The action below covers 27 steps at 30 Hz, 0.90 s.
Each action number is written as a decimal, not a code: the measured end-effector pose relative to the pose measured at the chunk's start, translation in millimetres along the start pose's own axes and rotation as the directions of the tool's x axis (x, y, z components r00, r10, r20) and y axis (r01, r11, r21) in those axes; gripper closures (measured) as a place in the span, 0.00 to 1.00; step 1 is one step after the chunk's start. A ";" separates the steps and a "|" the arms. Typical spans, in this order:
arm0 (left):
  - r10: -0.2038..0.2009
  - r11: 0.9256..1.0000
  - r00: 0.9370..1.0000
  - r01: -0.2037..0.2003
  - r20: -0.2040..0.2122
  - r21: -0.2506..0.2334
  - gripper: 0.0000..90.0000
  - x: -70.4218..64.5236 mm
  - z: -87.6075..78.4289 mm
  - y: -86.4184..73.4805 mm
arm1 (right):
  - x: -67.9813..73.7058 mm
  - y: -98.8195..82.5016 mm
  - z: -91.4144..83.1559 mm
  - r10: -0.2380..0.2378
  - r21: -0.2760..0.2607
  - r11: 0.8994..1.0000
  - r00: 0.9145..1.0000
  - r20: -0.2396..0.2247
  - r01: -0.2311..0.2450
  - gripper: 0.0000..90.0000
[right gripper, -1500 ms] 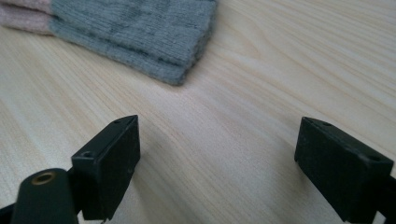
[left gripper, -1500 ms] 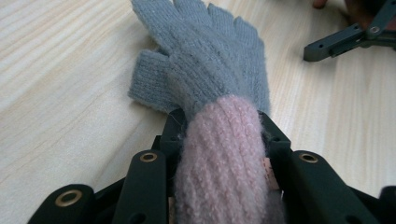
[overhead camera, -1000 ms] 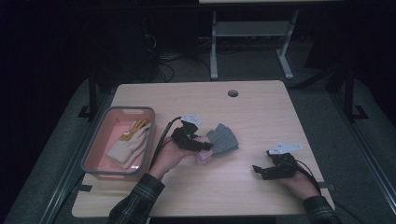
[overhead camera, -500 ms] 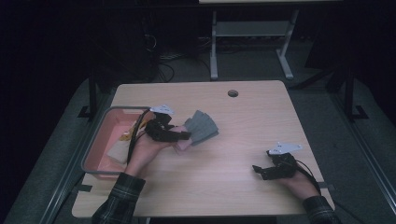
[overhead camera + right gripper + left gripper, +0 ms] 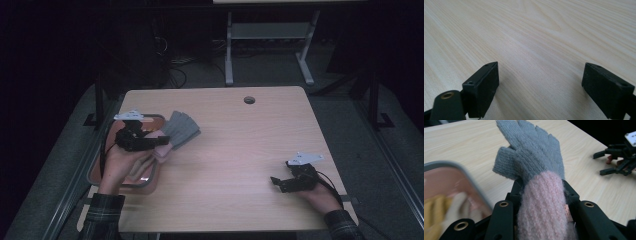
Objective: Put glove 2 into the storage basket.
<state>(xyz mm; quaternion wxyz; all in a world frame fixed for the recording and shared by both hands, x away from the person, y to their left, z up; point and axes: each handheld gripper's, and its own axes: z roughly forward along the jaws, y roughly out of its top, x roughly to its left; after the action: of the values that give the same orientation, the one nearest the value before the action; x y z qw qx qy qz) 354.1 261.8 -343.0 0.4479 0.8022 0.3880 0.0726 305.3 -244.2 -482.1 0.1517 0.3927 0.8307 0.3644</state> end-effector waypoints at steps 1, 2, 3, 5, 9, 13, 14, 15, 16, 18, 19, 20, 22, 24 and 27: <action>-0.007 1.000 1.000 0.007 -0.008 -0.007 0.69 3.9 -5.8 -2.4 | 0.0 0.0 0.0 0.001 0.000 1.000 1.000 0.000 -0.001 0.15; -0.012 1.000 1.000 0.011 -0.016 -0.013 0.69 6.8 -10.6 -4.4 | 0.0 0.1 0.0 0.001 0.000 1.000 1.000 0.000 -0.001 0.15; -0.016 1.000 1.000 0.016 -0.023 -0.020 0.69 8.9 -14.1 -5.8 | -0.1 0.2 0.2 0.001 -0.001 1.000 1.000 0.000 -0.001 0.15; -0.028 0.999 0.999 0.027 -0.045 -0.032 0.69 15.1 -25.2 -10.1 | -0.2 0.3 0.3 0.002 0.000 1.000 1.000 0.001 -0.002 0.15; -0.059 0.997 0.994 0.054 -0.095 -0.054 0.69 26.1 -43.3 -19.4 | -0.2 0.3 0.3 0.002 -0.001 1.000 1.000 0.001 -0.002 0.15; -0.093 0.994 0.986 0.084 -0.137 -0.064 0.69 37.9 -54.0 -30.4 | -0.2 0.3 0.3 0.002 -0.001 1.000 1.000 0.001 -0.002 0.15; -0.095 0.994 0.985 0.087 -0.146 -0.058 0.69 40.2 -55.2 -32.4 | -0.2 0.3 0.3 0.001 -0.001 1.000 1.000 0.001 -0.001 0.15; -0.100 0.994 0.982 0.092 -0.161 -0.056 0.69 43.1 -55.5 -34.9 | -0.2 0.3 0.3 0.002 -0.001 1.000 1.000 0.001 -0.002 0.15; -0.104 0.994 0.980 0.098 -0.169 -0.045 0.69 46.9 -55.1 -38.3 | -0.2 0.3 0.3 0.001 -0.001 1.000 1.000 0.001 -0.001 0.15; -0.127 0.992 0.975 0.123 -0.184 -0.036 0.69 54.0 -52.1 -44.1 | -0.3 0.4 0.3 0.005 0.000 1.000 1.000 0.002 -0.005 0.15; -0.135 0.991 0.972 0.131 -0.191 -0.035 0.69 56.6 -51.0 -45.9 | -0.4 0.5 0.3 0.006 0.001 1.000 1.000 0.001 -0.006 0.15; -0.141 0.990 0.971 0.137 -0.195 -0.031 0.69 59.3 -50.0 -47.5 | -0.3 0.5 0.2 0.007 0.001 1.000 1.000 0.001 -0.007 0.15; -0.155 0.988 0.965 0.152 -0.211 -0.028 0.68 66.6 -46.2 -52.1 | -0.5 0.5 0.3 0.005 0.000 1.000 1.000 0.001 -0.005 0.15; -0.161 0.986 0.963 0.164 -0.217 -0.006 0.68 72.2 -41.5 -55.4 | -0.5 0.4 0.3 0.004 0.000 1.000 1.000 0.001 -0.004 0.15; -0.164 0.984 0.962 0.176 -0.219 0.037 0.68 77.5 -32.7 -60.0 | -0.5 0.4 0.3 0.004 0.000 1.000 1.000 0.001 -0.004 0.15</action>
<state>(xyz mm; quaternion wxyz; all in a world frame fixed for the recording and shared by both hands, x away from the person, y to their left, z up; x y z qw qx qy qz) 358.8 354.7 -388.1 0.3853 0.7656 0.5034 0.1093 306.1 -244.3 -482.1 0.1517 0.3945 0.8298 0.3645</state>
